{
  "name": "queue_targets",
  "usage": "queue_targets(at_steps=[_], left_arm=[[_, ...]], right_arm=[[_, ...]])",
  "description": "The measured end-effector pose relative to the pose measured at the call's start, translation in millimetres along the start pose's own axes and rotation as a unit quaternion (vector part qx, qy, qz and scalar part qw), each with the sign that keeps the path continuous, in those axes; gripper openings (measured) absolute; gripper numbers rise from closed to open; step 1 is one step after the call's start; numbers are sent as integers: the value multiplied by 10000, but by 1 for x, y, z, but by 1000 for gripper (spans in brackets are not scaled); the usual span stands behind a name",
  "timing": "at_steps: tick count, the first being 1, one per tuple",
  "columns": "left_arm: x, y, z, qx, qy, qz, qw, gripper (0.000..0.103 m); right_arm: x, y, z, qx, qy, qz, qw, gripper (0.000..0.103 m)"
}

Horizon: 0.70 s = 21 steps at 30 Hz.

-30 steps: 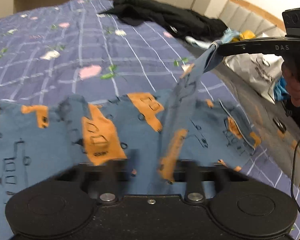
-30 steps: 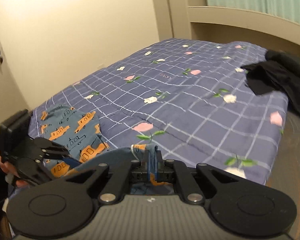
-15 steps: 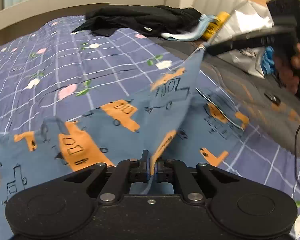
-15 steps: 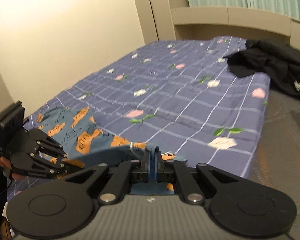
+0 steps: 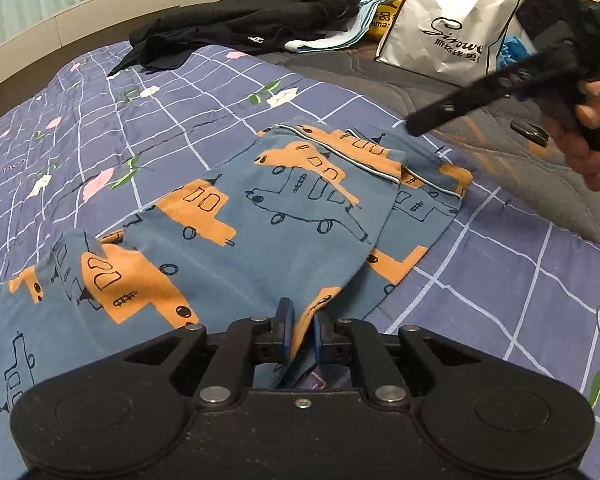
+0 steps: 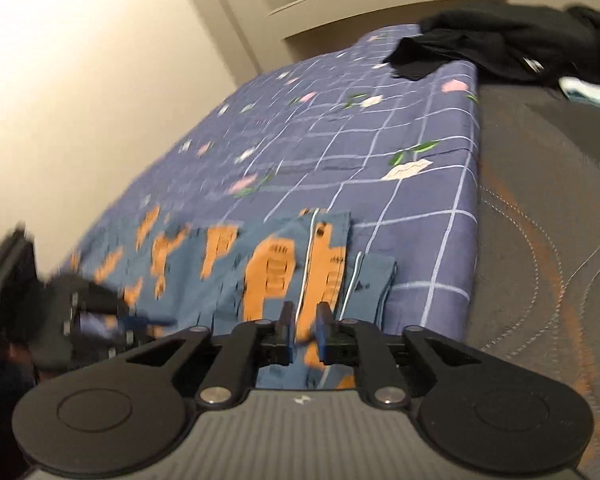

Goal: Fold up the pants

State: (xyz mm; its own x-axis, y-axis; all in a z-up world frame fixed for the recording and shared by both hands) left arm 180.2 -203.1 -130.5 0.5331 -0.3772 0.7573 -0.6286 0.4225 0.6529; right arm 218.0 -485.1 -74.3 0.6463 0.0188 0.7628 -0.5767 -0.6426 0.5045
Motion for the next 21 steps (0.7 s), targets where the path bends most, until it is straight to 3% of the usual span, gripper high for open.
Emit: queue_targets(at_steps=[5,8,12,14,15,16,18,21], left_arm=[[1,-2,2,38,8,-34,10000,13],[0,-3,1,40,5,-44,10000,13],[0,-4,0,58,22,-51,10000,13],[0,-4,1,75,16,-43,10000,13],[0,-4,2,82,12,-38,10000,13],[-1,-4,2,87,17,-38,10000,13],[-1,-4,2,95,25,-41,9999,13],[0,-5,1,86,32,-60,9999,13]], right_arm=[[10,-38,6,-141,-128,-333,9993,17],[7,-51,5,-215,-112,-584,9980,25],[1,-52,-6,-388,165,-538,9977,14],[0,-47,-4,-521,6,-458,9976,15],[1,-44,-3,-555,-66,-385,9977,17],[1,-42,-1,-596,-118,-328,9976,28],[1,-45,4,-617,-227,-358,9972,41],[-1,-54,6,-537,-332,-428,9971,43]])
Point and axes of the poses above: each gripper's, at about its wrist camera, not at the fingertips, and y roughly against the way its jaws point, z to its right, x to its top, the point moved 1 cm from there along -y, roughly the way its jaws point, and after that the axes turned 8 degrees about z, right-handed, at the moved point
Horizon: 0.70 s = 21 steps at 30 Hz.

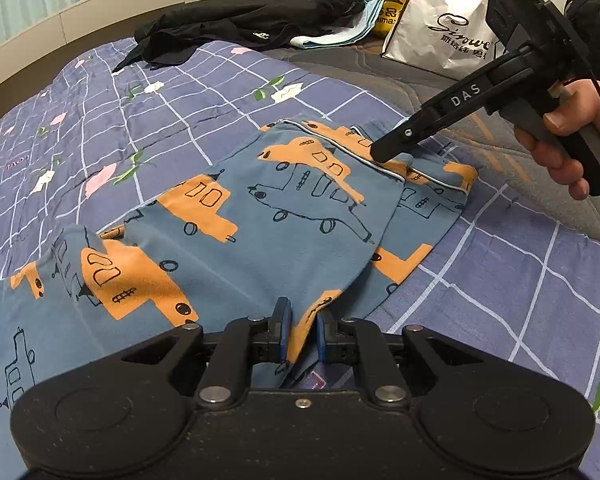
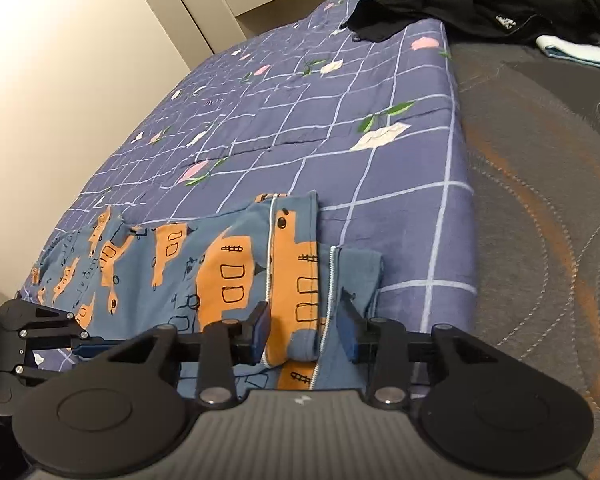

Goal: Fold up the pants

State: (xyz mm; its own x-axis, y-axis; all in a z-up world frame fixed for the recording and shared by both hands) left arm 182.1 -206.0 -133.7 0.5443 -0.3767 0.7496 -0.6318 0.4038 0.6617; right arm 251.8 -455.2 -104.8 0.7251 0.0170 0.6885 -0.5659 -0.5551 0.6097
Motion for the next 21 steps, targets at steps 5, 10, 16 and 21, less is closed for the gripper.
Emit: queue_targets(at_steps=[5,10,16,21], left_arm=[[1,0,0,-3,-1,-2,10000,13],[1,3,-1,8,77,46,10000,13],[5,14,6,-103,-38,214,9997,13],[-1,5,16,-122,-137,72,9998,11]], right_arm=[[1,5,-8,18,218,104,9997,6],[-2,19,-24,279,470,214,9983,5],[-4,59,-18,212,106,805,9965,5],[-31,74,1,101,-260,737,9969,5]])
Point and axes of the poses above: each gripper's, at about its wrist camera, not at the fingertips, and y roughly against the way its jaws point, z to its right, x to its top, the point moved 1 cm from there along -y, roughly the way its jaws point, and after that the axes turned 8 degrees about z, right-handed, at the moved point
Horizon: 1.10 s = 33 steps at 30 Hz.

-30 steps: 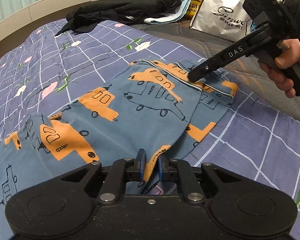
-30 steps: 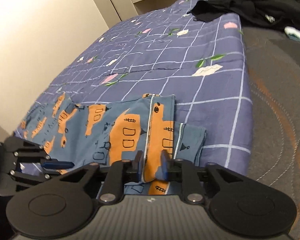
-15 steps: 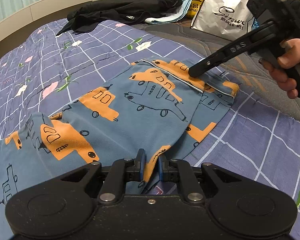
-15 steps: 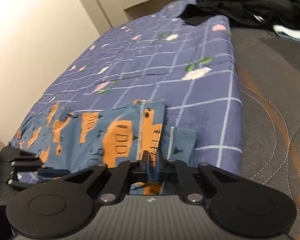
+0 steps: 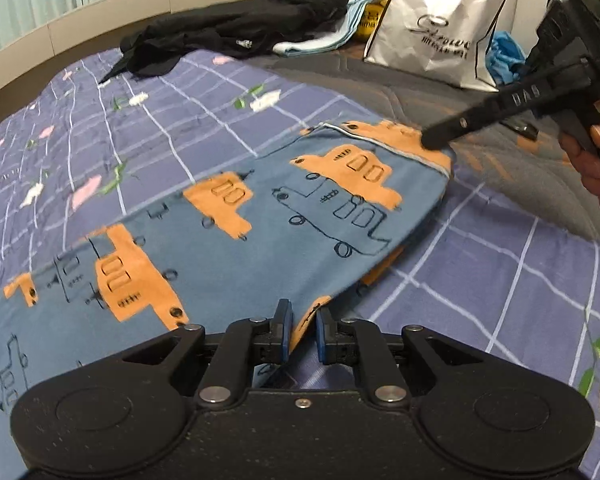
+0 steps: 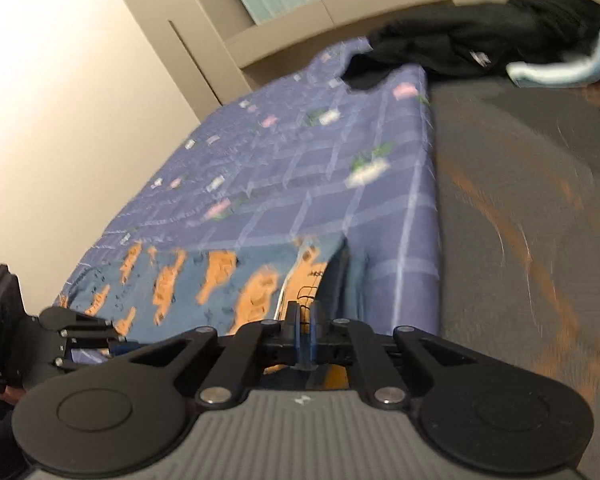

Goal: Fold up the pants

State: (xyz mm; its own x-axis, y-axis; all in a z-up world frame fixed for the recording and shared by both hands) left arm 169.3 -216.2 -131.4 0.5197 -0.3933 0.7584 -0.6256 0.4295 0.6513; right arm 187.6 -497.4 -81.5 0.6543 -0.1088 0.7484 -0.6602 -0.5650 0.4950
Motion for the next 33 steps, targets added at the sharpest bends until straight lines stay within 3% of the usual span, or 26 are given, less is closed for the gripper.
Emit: queue_targets(at_steps=[7,12,14,15,16,19,23,26,28,29,30,33], left_arm=[[0,4,4,-42,-131,24,9999,12],[2,13,3,42,-21,96,9999,23],[2,27,-1,-96,193,280,9994,33],[2,34,-5,-134,352,360,9986,39],[2,38,-9,-116,492,418,9978,42],[0,43,-31,213,861,471,9949,48],[-10,27,-59,388,1134,142,9927,48],[-18,15,-70,456,1259,1,9910,48],[-19,14,-71,455,1316,37,9903,48],[-17,14,-71,420,1325,62,9903,50],[-16,15,-69,372,1307,94,9907,50],[-16,9,-61,327,1110,56,9933,54]], right_arm=[[-23,-12,11,-223,-258,-103,9994,5],[-21,-5,8,-234,-267,6,9994,12],[-6,-3,1,-321,-147,241,9991,29],[3,-6,0,-403,-112,325,9986,48],[10,-10,-1,-488,-89,402,9980,57],[30,-37,13,-605,-338,311,9971,58],[30,-65,31,-421,-781,-35,9961,61],[23,-78,24,-388,-510,-267,9976,59],[19,-85,18,-584,-153,-361,9975,32],[20,-85,18,-575,-142,-331,9977,28],[22,-81,19,-581,-187,-186,9980,14],[27,-66,24,-578,-411,214,9973,14]])
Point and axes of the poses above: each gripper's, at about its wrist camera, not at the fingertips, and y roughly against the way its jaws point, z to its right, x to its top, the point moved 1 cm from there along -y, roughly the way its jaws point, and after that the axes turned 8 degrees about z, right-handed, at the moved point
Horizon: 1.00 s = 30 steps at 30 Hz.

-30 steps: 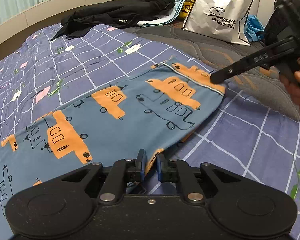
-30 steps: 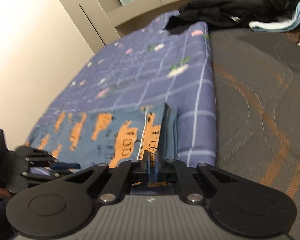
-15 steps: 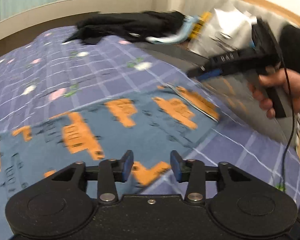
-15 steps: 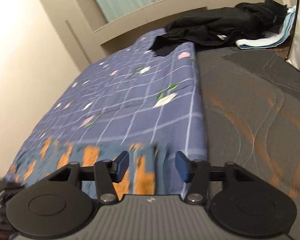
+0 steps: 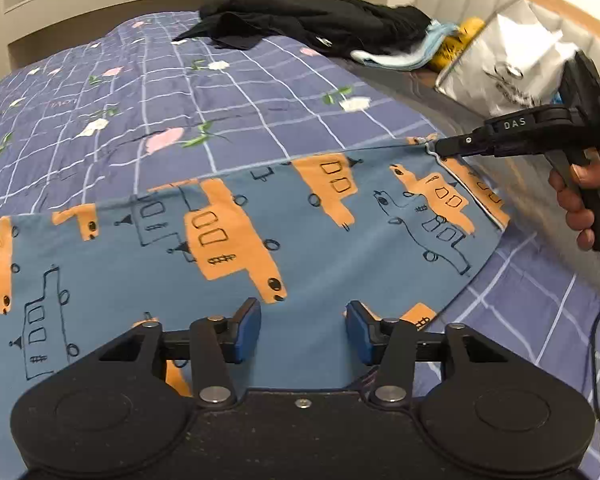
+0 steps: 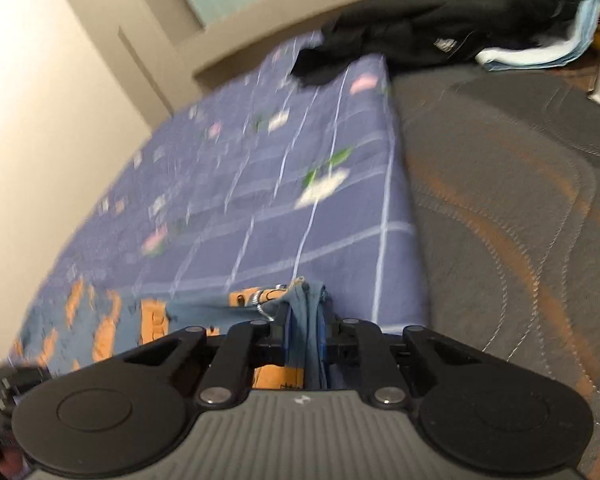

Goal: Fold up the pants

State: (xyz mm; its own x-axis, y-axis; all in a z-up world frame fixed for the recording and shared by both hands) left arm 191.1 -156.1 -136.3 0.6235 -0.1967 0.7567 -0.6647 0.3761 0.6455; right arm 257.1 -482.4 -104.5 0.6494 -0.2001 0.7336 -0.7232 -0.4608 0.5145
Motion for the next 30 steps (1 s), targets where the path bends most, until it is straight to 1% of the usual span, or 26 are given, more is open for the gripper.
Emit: queue_targets(at_steps=[1,2,3,4,5,7,8,9,10,12,13,14,15,16,17,19,21,22,23,24,26,28,30], left_arm=[[-2,-2,1,19,-69,-1,10000,54],[-4,-1,2,30,-113,25,9999,54],[-4,2,2,38,-109,45,9999,54],[-5,6,-2,31,-43,59,10000,54],[-6,13,-6,47,29,88,9999,54],[-10,28,-22,198,148,191,9995,55],[-13,36,-34,308,247,248,9989,58],[-16,44,-48,460,361,275,9979,59],[-19,52,-62,655,464,304,9963,60],[-26,62,-91,1100,687,248,9912,62],[-29,64,-105,1269,820,160,9884,62],[-31,64,-119,1358,952,66,9861,62],[-32,65,-132,1421,1118,-6,9835,64],[-32,66,-143,1435,1324,-34,9808,64],[-32,68,-153,1370,1516,-7,9789,66],[-28,70,-163,1277,1648,68,9780,73],[-26,67,-168,1308,1699,158,9766,84],[-27,66,-172,1266,1786,199,9755,86],[-29,65,-176,1194,1871,241,9748,88],[-31,64,-177,1127,1938,297,9741,92],[-37,64,-179,1012,2001,477,9734,97],[-39,61,-177,1032,1916,490,9748,101],[-37,56,-169,1115,1742,451,9773,102]], right_arm=[[-2,-3,0,-27,-15,-100,9999,14],[-8,-9,0,-78,61,-321,9994,15],[-13,-13,-1,-173,115,-416,9989,15],[-11,-11,-1,-196,-11,-323,9993,23],[-8,-7,-1,-243,-172,-195,9994,28],[0,7,-4,-502,-284,169,9982,45],[3,12,-8,-669,-202,264,9972,51],[6,15,-15,-749,-44,310,9967,52],[8,17,-24,-652,101,324,9973,53],[16,11,-54,-209,325,187,9991,58],[20,4,-75,63,481,104,9988,65],[23,-4,-95,306,651,26,9974,69],[24,-13,-117,529,846,-58,9950,76],[26,-27,-146,788,1104,-179,9906,78],[25,-40,-169,978,1298,-291,9863,78],[23,-76,-219,1287,1681,-564,9757,79],[16,-110,-257,1455,1917,-817,9672,79],[13,-126,-274,1490,2006,-932,9638,79],[10,-135,-286,1516,2060,-1021,9613,79],[7,-148,-299,1530,2105,-1110,9591,79],[4,-165,-318,1548,2199,-1222,9554,80],[-1,-177,-330,1534,2371,-1335,9500,85],[-4,-186,-333,1507,2523,-1438,9450,86]])
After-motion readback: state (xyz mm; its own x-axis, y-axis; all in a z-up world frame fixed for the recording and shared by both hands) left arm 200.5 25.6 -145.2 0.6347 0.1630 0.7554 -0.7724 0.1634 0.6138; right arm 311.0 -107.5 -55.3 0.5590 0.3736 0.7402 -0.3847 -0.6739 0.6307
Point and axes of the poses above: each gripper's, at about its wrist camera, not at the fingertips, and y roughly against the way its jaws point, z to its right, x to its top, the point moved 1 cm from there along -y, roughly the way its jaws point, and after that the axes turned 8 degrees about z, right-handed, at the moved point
